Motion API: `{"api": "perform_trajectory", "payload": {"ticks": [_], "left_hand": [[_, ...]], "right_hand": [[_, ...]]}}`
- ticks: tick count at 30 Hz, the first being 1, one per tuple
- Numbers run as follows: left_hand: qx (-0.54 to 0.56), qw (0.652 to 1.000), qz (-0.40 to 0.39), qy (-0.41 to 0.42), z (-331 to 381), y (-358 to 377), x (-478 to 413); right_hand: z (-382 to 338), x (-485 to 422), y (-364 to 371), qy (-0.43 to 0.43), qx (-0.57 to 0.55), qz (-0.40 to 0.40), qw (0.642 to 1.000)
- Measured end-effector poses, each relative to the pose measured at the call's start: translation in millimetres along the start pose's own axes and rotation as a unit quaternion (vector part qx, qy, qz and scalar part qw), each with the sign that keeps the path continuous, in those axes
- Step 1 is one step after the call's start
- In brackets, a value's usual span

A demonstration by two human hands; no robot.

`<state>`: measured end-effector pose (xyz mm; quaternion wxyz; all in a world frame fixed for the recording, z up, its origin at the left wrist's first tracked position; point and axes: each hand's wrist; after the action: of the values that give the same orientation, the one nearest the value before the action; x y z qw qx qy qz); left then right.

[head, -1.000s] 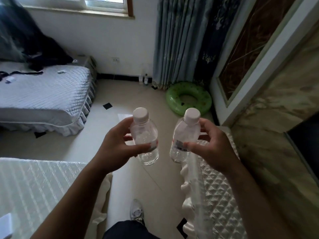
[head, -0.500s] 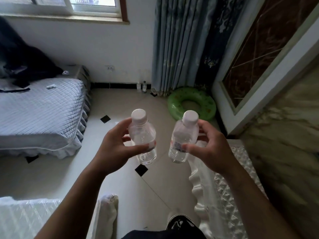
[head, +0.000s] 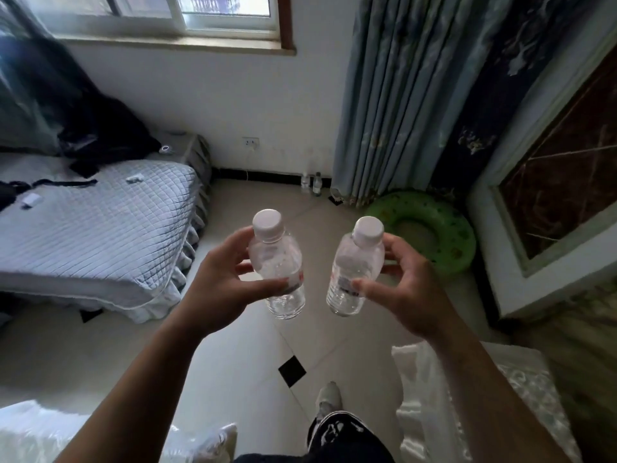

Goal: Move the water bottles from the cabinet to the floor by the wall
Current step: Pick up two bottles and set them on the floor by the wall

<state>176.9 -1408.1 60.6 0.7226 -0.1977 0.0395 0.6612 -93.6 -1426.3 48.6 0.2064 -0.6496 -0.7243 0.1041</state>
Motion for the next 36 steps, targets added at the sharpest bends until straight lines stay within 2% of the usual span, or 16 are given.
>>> {"api": "perform_trajectory", "payload": {"ticks": [6,14,25,36], "left_hand": [[-0.002,1.0,0.025,-0.015,-22.8,0.5,-96.3],[-0.009,0.999,0.041,-0.024,-48.4,-19.5,-177.2],[0.035,0.998,0.045,-0.029,-134.8,-101.4,-315.5],[0.014,0.999,0.026,-0.026,-203.0,-199.5,-457.6]], "right_hand": [[-25.6,-112.8,-31.2,-0.018,0.013,-0.03,0.999],[-56.0,-206.7,-37.7,-0.033,0.03,-0.04,0.998],[-100.6,-366.0,16.9,-0.022,0.045,-0.04,0.998],[-159.1,-520.8,88.4,-0.007,0.021,-0.055,0.998]]}}
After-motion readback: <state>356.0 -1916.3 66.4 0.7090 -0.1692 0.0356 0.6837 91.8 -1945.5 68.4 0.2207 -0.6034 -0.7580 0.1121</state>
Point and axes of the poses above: each hand's wrist, its own x-axis away from the middle knuckle, its own y-axis out of the palm, z = x × y, and after that the axes turned 14 degrees about y, right-handed
